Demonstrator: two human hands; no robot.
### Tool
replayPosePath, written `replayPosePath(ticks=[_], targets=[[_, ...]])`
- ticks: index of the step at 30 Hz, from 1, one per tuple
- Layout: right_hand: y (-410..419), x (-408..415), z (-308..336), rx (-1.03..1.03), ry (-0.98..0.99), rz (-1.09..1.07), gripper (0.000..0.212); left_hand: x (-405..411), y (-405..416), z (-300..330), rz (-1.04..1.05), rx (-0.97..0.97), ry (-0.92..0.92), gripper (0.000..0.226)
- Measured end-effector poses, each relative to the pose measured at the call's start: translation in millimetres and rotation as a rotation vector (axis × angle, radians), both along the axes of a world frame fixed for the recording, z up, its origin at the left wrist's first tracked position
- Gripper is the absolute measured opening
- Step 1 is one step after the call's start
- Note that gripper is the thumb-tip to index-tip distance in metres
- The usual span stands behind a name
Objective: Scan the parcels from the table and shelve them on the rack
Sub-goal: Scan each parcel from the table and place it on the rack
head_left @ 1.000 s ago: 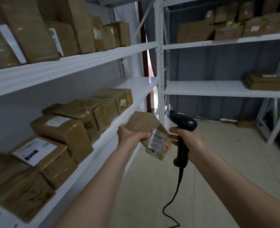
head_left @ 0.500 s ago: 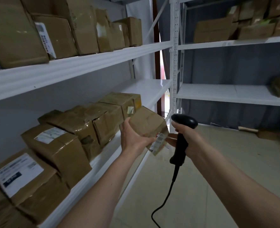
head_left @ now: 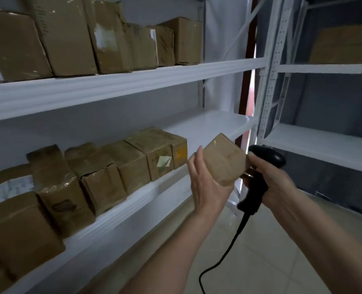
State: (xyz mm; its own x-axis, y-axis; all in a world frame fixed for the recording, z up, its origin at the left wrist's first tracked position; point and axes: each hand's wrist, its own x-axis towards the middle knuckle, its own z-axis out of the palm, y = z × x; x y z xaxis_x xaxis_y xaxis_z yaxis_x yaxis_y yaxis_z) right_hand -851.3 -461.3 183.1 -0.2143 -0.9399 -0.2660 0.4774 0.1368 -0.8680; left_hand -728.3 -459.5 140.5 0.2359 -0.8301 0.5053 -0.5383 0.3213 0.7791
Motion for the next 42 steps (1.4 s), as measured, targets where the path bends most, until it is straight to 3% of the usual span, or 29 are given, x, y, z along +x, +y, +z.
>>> replayPosePath(ticks=[8,13,17,23,29,33,38,42], targets=[[-79,-82,12,0.005,-0.003,0.077,0.017,-91,-63,-18,0.037,-0.087,0.137,0.108],[-116,-89,7,-0.026,0.028,0.149,0.01,-95,-84,-26,0.072,-0.019,0.252,0.078],[-144,-83,1,-0.051,0.063,0.198,0.008,-89,-107,-27,0.236,0.003,0.171,0.06],[-200,-70,-7,-0.068,0.105,0.245,0.008,-68,-159,-31,0.513,0.029,-0.075,0.056],[-261,-26,-4,-0.057,0.176,0.324,0.009,-23,-204,-24,0.603,0.1,-0.181,0.066],[-293,-6,-15,-0.021,0.186,0.372,0.012,0,-226,-23,0.667,0.128,-0.397,0.06],[-316,14,-29,0.03,0.197,0.413,0.011,18,-237,-18,0.659,0.251,-0.645,0.069],[-323,29,-35,0.05,0.196,0.475,0.011,25,-236,-18,0.702,0.24,-0.588,0.056]])
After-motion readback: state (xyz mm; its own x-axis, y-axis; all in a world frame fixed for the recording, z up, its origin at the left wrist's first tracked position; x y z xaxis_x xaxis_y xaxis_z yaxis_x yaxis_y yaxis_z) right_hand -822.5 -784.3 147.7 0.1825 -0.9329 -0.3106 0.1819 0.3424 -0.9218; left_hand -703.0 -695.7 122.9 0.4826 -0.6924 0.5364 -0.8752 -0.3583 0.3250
